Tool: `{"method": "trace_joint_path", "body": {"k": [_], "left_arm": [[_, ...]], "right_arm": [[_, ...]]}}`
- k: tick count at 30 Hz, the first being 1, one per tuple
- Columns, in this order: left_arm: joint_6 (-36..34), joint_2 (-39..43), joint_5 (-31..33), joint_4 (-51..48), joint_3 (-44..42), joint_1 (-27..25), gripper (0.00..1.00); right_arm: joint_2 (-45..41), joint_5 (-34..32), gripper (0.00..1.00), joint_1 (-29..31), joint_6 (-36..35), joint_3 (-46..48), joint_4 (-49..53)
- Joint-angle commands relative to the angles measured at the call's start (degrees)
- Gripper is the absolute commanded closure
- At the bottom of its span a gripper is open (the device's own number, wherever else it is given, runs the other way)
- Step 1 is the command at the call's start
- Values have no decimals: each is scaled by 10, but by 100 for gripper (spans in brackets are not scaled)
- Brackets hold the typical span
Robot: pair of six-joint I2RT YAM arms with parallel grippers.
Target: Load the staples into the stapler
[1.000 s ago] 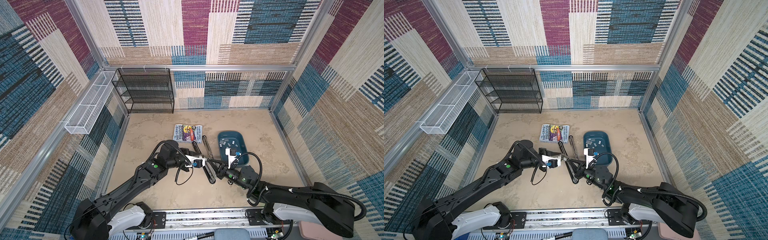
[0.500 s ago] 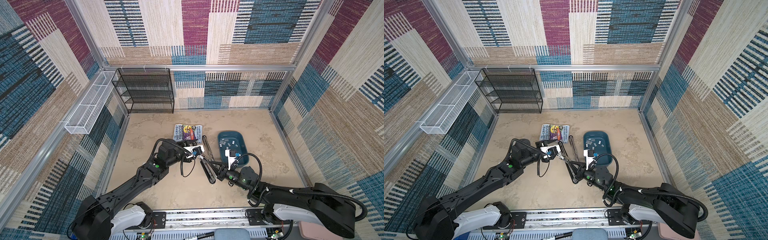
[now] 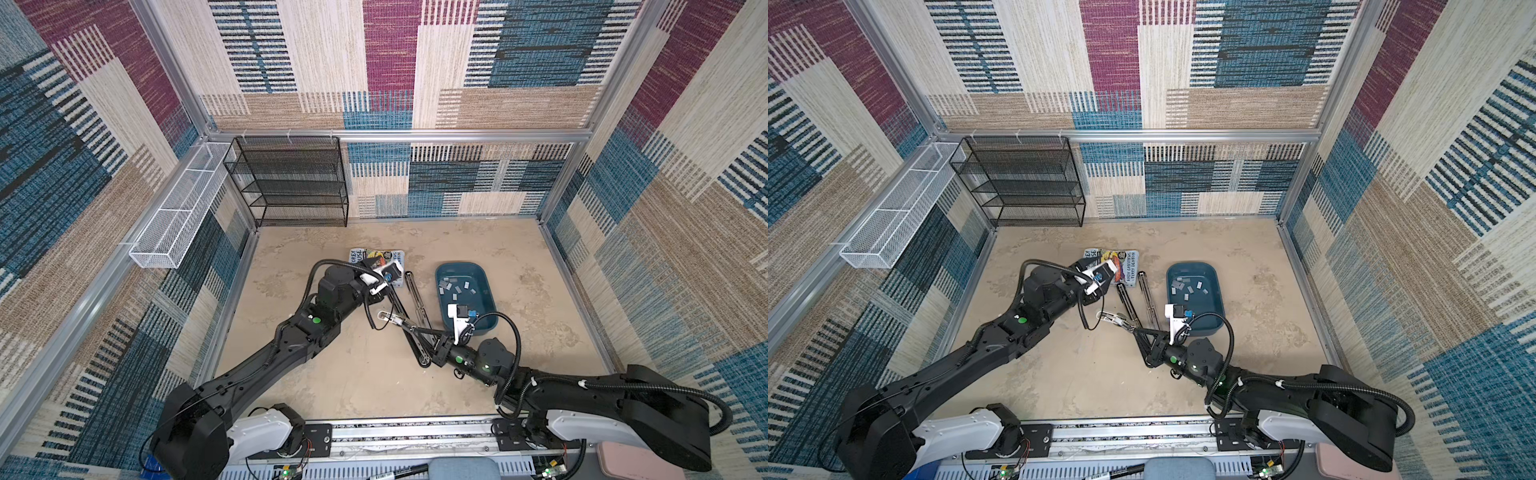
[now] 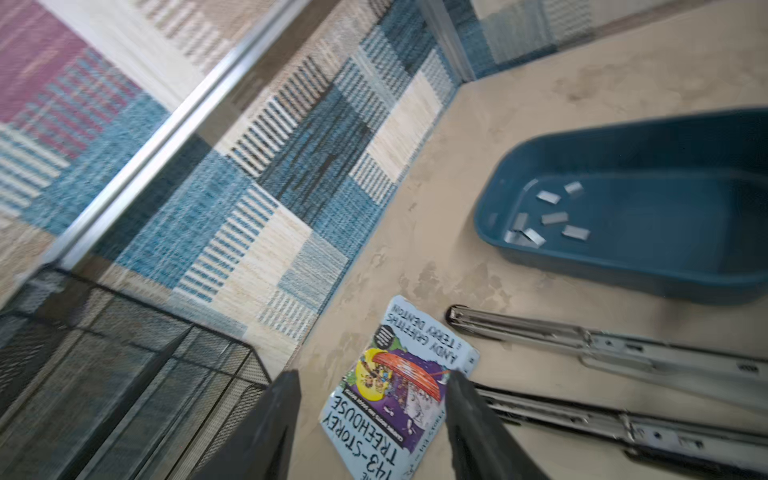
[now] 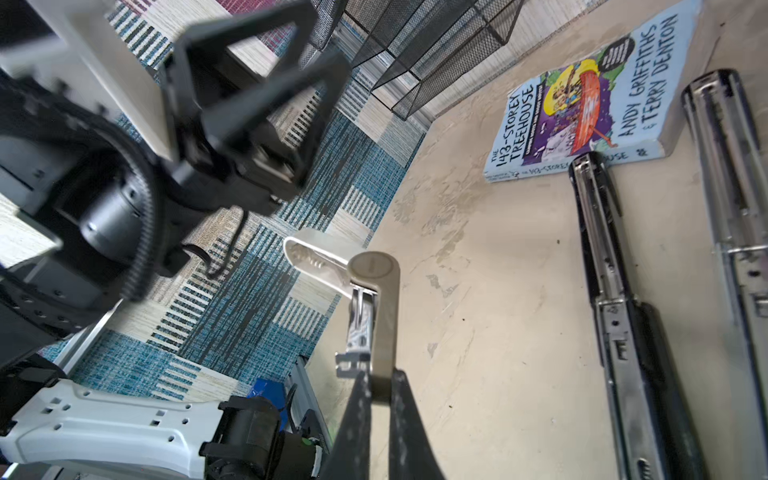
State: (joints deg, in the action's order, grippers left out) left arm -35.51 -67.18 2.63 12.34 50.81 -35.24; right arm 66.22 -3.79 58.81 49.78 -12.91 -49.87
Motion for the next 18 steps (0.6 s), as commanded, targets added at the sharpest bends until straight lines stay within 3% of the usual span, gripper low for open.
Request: {"method": "trace_joint_path", "body": {"k": [1,3,6,12,16,18], "left_arm": [[201,27,119,-30,61,3,1],[294,50,143,-95,97,4,1],[330,67,83,-179,148,4,1],[598,83,131,-418,236,6,1],[713,156,31,-337,70,6,1],[747,180,50,-297,-14,5,1]], "right_arm": [[33,-65,100,22,60,-22,-24],[73,-68,100,26,88,-38,-34],[139,-72,100,31,130,-56,-66],[274,-103,100,48,222,-127,-63],[327,-121,100,56,273,-173,-14],[325,-147,100,61,291,-187,37]]}}
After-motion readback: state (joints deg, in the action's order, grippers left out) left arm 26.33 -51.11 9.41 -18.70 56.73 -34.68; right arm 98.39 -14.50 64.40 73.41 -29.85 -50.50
